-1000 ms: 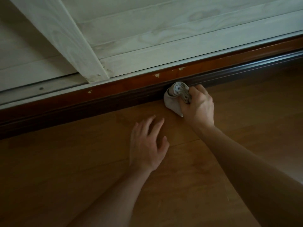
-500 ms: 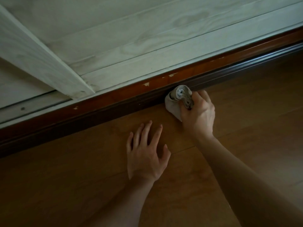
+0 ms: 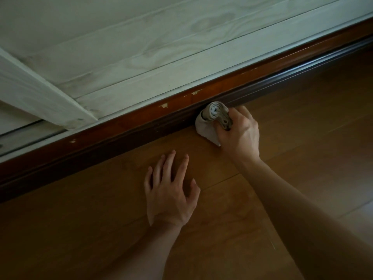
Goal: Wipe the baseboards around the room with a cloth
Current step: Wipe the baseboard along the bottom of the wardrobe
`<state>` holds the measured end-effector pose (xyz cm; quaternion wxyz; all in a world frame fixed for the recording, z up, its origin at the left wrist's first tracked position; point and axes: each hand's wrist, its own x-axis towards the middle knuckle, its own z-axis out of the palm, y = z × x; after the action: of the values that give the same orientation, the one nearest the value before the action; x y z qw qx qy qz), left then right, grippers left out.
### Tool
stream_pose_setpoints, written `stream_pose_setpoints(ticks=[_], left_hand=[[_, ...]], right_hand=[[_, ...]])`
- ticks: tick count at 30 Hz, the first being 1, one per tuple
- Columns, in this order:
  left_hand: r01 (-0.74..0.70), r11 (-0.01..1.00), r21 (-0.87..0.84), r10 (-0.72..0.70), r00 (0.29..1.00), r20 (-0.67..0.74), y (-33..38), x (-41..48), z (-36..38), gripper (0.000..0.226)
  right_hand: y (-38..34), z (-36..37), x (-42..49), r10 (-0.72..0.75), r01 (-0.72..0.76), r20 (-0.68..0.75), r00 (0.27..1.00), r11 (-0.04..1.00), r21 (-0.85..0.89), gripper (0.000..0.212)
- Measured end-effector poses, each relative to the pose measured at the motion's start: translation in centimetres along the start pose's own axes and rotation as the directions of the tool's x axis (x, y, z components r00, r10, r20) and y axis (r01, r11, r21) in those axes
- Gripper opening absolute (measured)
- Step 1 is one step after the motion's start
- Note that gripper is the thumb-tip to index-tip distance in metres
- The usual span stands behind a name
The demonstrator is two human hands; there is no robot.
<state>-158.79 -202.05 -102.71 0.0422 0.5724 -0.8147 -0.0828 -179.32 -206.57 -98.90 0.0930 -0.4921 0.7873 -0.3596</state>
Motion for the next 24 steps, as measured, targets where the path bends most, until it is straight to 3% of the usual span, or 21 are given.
stream_pose_setpoints(ticks=[5, 13, 20, 24], left_hand=[[-0.008, 1.0, 0.012, 0.009, 1.0, -0.011, 0.0, 0.0, 0.3, 0.061], [-0.006, 1.0, 0.017, 0.006, 1.0, -0.018, 0.0, -0.1, 0.3, 0.061], [-0.008, 1.0, 0.014, 0.008, 1.0, -0.024, -0.1, -0.1, 0.4, 0.062], [-0.004, 1.0, 0.021, 0.004, 1.0, -0.002, 0.1, -0.1, 0.2, 0.062]], right_hand=[[1.0, -0.8, 0.3, 0.099, -0.098, -0.095, 0.991, 0.995, 0.011, 0.017], [0.0, 0.1, 0.2, -0.063, 0.062, 0.026, 0.998, 0.998, 0.021, 0.021], [3.8, -2.9, 2.5, 0.138, -0.144, -0.15, 0.979, 0.989, -0.034, 0.018], [3.5, -2.4, 2.1, 0.064, -0.068, -0.105, 0.992, 0.997, -0.032, 0.018]])
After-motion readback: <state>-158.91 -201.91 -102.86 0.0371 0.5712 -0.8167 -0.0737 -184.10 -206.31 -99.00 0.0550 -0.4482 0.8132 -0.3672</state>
